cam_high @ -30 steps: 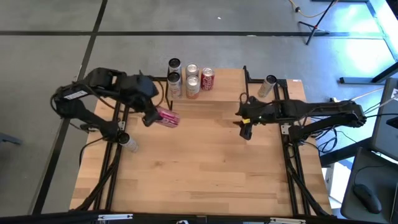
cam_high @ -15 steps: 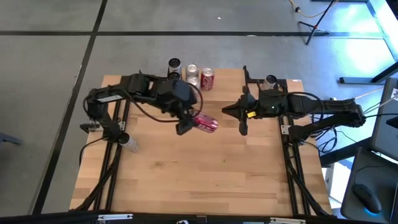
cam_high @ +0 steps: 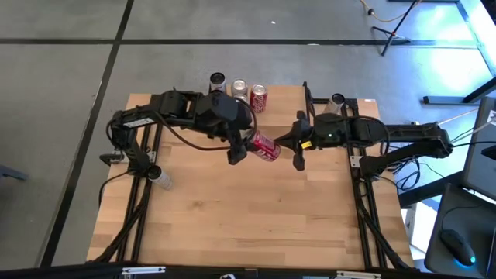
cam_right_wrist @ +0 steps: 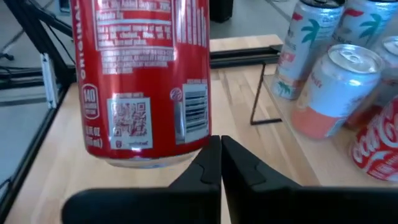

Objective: Place canned beverage on shelf
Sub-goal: Put the red soda can aligned with the other red soda can on the shelf

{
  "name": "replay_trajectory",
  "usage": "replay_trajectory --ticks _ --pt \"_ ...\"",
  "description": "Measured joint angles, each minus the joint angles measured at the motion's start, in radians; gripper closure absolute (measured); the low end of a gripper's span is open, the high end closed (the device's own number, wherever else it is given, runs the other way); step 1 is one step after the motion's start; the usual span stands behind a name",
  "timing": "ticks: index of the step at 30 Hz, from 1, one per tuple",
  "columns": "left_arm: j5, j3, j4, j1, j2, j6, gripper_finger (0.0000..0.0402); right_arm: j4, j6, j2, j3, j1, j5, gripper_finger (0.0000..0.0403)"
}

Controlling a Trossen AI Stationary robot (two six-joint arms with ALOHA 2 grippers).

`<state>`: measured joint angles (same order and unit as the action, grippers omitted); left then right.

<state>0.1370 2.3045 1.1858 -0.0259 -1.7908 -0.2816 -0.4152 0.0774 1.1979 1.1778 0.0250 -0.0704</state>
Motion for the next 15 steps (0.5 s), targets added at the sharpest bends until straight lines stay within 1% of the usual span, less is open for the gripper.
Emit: replay_trajectory --ticks 2,4,6,8,11,13,15 --pt "0.005 -0.002 0.004 0.001 0.000 -0.003 0.0159 -0.033 -0.007 -0.013 0.008 0.000 -0.009 0.0401" --pt "0.011 -0.002 0.016 0.002 0.000 -0.004 0.0158 -0.082 -0.018 -0.034 0.037 0.001 -0.041 0.0401" --pt "0.012 -0.002 0.029 0.002 0.000 -0.011 0.0158 -0.096 -0.025 -0.062 0.075 0.001 -0.069 0.0401" --pt "0.018 -0.002 0.041 0.002 0.000 -0.011 0.0158 -0.104 -0.025 -0.079 0.099 0.001 -0.068 0.0400" --pt "0.024 -0.003 0.013 0.001 -0.004 0.001 0.0157 -0.046 -0.026 -0.081 0.104 0.001 -0.009 0.0400" --pt "0.025 -0.003 -0.010 0.001 -0.006 0.004 0.0157 -0.027 -0.027 -0.061 0.103 0.001 0.031 0.0400" --pt "0.028 -0.003 -0.024 0.002 -0.006 0.005 0.0156 -0.046 -0.027 -0.036 0.103 0.001 0.037 0.0400"
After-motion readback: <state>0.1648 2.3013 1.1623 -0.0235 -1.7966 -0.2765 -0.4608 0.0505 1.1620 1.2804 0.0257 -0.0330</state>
